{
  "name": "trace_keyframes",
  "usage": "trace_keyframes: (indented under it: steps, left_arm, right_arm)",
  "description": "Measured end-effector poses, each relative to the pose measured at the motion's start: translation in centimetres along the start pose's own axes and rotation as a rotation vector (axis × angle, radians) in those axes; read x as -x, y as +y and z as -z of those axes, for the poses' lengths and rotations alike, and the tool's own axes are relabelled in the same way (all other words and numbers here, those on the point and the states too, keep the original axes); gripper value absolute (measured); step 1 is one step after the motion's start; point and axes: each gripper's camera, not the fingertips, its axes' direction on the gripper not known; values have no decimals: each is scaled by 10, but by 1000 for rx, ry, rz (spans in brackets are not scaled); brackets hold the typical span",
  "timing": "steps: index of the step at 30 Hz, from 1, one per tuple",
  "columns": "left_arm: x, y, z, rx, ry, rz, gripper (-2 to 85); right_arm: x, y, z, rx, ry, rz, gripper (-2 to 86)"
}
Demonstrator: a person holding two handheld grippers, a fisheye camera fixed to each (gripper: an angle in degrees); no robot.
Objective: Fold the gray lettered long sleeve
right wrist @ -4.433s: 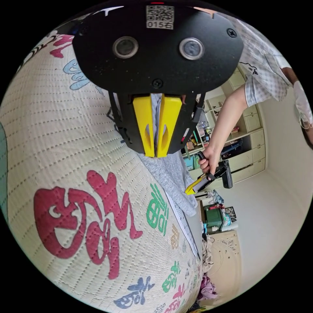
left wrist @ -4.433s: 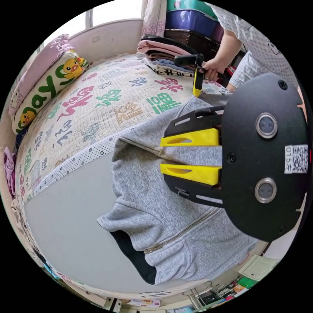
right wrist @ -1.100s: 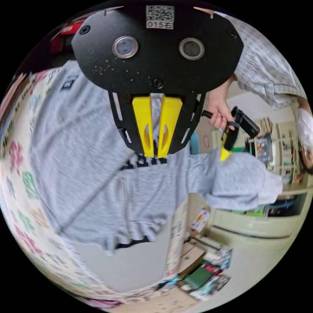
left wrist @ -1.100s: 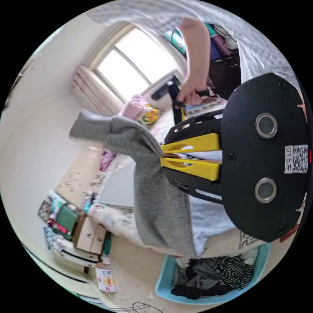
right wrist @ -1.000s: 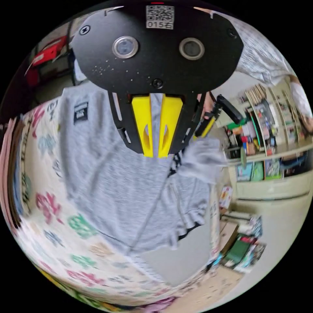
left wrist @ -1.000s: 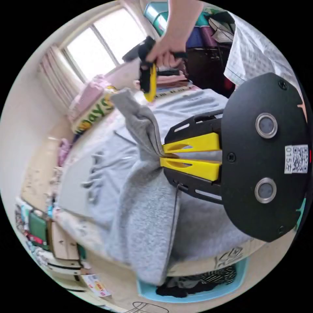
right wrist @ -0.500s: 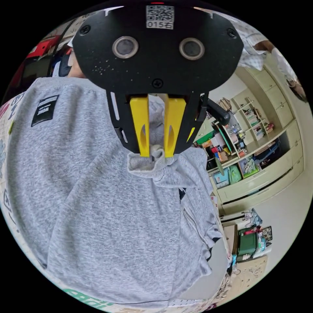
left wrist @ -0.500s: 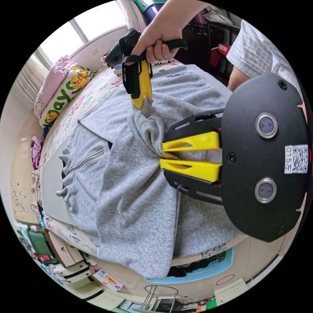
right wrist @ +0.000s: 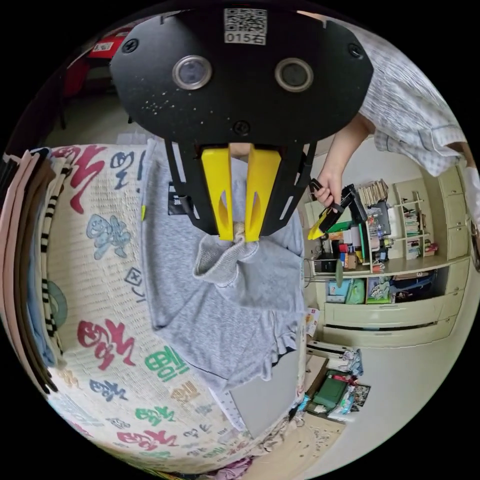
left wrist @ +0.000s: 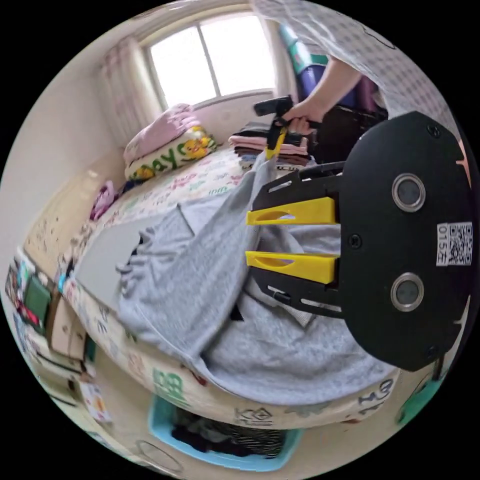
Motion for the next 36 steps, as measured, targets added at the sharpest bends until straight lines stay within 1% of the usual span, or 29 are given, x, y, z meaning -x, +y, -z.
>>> trace_keyframes:
  steps: [2, 5, 8, 10, 11, 12, 13, 14, 17, 19, 20, 22, 23, 24, 25, 26, 28, 30, 32, 34, 36]
  left_arm:
    - [52, -1, 2, -68, 50, 247, 88]
    - [103, -7, 8, -204, 115, 464, 94]
    - [132, -18, 14, -297, 118, 562, 99]
    - [145, -24, 15, -288, 75, 603, 101]
    - [152, -27, 16, -278, 59, 618, 102]
    - [156, -28, 16, -276, 65, 618, 102]
    - [163, -31, 16, -274, 94, 613, 103]
    - [169, -33, 17, -274, 107, 611, 103]
    - [181, -39, 20, -276, 107, 601, 103]
    - [189, -43, 18, -272, 150, 595, 103]
    - [193, -47, 17, -265, 165, 591, 102]
    - [197, -52, 14, -243, 172, 577, 96]
    - [200, -57, 11, -219, 188, 557, 91]
    - [202, -59, 9, -204, 193, 549, 88]
    - [204, -63, 8, -190, 188, 534, 80]
    - [207, -66, 8, -185, 175, 519, 71]
    - [211, -70, 10, -180, 178, 510, 64]
    - [217, -73, 11, -186, 205, 516, 67]
    - [228, -78, 18, -220, 240, 526, 77]
    - [235, -82, 17, -212, 274, 527, 74]
    - [238, -85, 16, -205, 278, 533, 59]
  right_arm:
    - [-14, -5, -13, 13, -31, -28, 49]
    - [-20, -17, -33, 22, -38, -50, 52]
    - [-21, -27, -55, 109, 53, -67, 46]
    - [-30, -28, -75, 290, 189, -109, 23]
    - [-33, -27, -77, 328, 230, -119, 15]
    - [-34, -27, -75, 370, 316, -126, 8]
    - [-28, -31, -67, 367, 376, -111, 4]
    - [-22, -35, -62, 353, 388, -98, 3]
    - [31, -80, -55, 237, 332, 9, 4]
    - [100, -140, -85, 181, 298, 195, 10]
    - [120, -157, -97, 175, 294, 248, 12]
    - [198, -228, -159, 183, 238, 411, 24]
    - [217, -246, -176, 191, 206, 447, 28]
    - [254, -281, -213, 215, 154, 513, 38]
    - [289, -312, -248, 230, 143, 557, 50]
    - [306, -326, -266, 238, 151, 581, 56]
    - [367, -371, -329, 269, 219, 657, 76]
    - [402, -394, -367, 292, 263, 702, 87]
    - [425, -412, -400, 303, 348, 692, 96]
    - [445, -425, -430, 305, 439, 676, 85]
    - [457, -431, -445, 316, 480, 650, 51]
